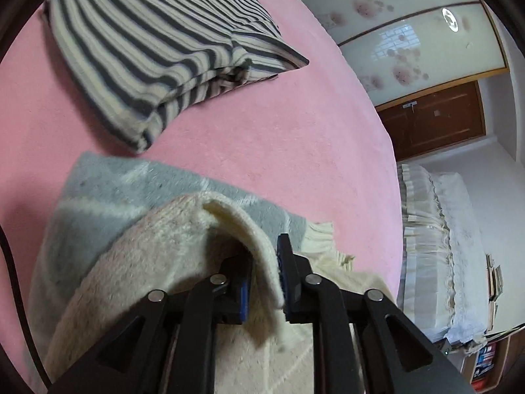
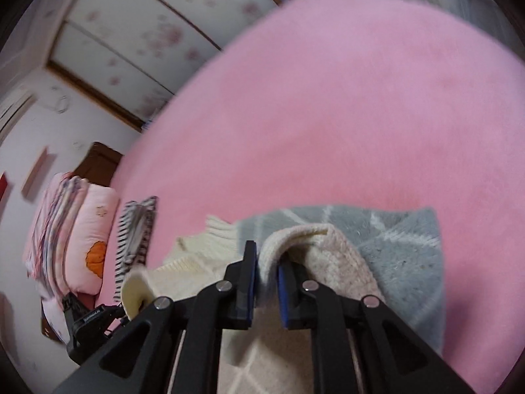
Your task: Fold small clothes
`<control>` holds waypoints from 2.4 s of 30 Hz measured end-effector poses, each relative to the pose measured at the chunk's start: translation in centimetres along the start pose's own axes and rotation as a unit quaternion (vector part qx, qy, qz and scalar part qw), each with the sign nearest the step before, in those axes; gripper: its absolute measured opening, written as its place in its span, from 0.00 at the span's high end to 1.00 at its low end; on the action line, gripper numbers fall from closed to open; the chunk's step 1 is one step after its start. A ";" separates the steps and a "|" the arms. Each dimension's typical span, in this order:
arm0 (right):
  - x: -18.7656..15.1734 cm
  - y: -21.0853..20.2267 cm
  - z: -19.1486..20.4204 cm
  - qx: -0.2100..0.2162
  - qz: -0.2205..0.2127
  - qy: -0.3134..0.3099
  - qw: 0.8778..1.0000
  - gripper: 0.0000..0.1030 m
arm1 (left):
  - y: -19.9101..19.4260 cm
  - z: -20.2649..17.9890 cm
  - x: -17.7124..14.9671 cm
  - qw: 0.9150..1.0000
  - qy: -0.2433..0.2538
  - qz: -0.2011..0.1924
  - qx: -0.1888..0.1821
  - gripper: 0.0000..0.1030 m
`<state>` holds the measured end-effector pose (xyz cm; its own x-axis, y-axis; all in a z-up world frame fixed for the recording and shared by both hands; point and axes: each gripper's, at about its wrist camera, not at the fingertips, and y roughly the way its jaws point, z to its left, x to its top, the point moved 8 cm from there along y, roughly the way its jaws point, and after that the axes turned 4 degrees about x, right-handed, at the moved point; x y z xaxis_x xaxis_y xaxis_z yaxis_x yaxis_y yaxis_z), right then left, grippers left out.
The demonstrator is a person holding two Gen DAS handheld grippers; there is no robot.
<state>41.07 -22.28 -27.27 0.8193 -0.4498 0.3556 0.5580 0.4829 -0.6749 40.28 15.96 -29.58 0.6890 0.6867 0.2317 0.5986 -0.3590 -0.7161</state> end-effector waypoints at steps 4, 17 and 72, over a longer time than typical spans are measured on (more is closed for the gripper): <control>0.4 1.1 -0.6 -0.008 0.012 0.012 1.000 0.82 | 0.6 -1.3 0.4 1.000 0.021 0.001 0.010 0.77; 3.3 -2.8 -0.2 0.025 -0.038 0.037 0.998 0.54 | -4.7 -2.9 4.6 0.997 0.025 -0.074 0.017 0.41; -11.8 -10.7 -5.0 -0.169 0.017 -0.232 0.958 0.92 | -14.1 8.1 -10.4 0.927 0.326 0.004 0.185 0.90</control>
<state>24.75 -25.90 -27.49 0.8508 -0.0184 0.5251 0.5190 0.1853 -0.8345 21.43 18.98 -27.23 0.8661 0.1139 0.4867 0.4933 -0.0379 -0.8690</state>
